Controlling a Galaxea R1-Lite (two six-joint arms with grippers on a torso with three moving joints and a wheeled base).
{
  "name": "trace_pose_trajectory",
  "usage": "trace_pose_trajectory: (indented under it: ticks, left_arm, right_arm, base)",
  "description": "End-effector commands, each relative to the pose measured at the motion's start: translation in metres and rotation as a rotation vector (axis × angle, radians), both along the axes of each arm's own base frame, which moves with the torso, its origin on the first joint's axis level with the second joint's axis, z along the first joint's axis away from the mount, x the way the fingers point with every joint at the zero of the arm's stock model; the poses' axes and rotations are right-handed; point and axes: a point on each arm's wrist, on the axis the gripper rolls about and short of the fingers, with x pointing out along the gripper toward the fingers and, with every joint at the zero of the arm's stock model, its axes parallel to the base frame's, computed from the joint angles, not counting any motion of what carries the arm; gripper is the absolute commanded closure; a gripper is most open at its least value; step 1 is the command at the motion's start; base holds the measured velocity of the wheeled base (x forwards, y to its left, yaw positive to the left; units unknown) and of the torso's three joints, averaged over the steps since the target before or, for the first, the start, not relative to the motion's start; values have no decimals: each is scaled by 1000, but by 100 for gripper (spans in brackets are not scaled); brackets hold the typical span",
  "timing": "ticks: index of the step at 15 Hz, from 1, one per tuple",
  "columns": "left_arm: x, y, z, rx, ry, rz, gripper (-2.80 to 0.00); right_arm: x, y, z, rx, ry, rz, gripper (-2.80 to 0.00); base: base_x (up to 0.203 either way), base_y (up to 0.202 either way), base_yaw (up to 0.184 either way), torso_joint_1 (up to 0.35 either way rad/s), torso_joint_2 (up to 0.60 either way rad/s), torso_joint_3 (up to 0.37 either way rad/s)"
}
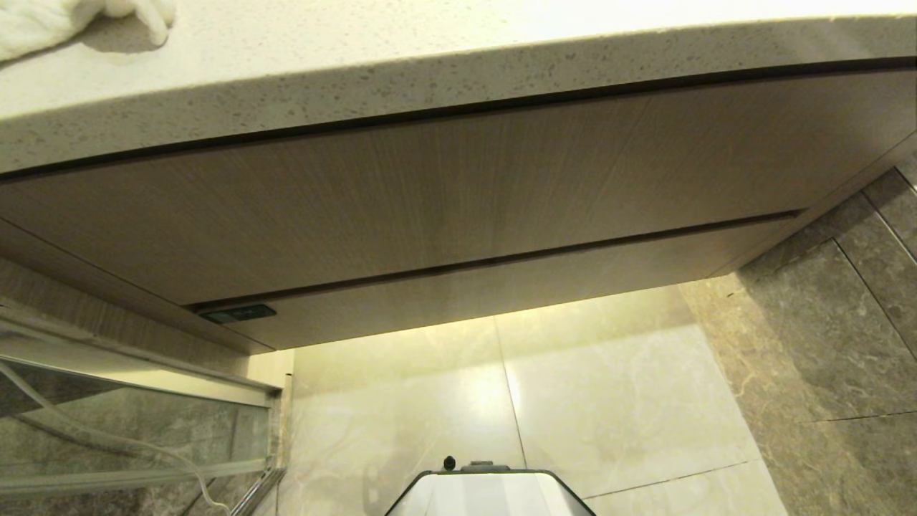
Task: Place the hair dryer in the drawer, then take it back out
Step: Pull open the drawer
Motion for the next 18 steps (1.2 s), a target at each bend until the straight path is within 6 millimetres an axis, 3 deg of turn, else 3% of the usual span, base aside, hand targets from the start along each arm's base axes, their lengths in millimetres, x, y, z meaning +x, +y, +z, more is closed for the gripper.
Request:
trace_pose_trajectory:
  ticks: [1, 18]
  left_arm:
    - [0, 0, 0, 0, -1, 0, 0]
    - [0, 0, 0, 0, -1, 0, 0]
  right_arm:
    - [0, 0, 0, -3, 5, 1, 0]
    - [0, 0, -1, -3, 10, -1, 0]
  base:
    - [0, 0, 0, 0, 0, 0]
    - [0, 0, 0, 0, 0, 0]
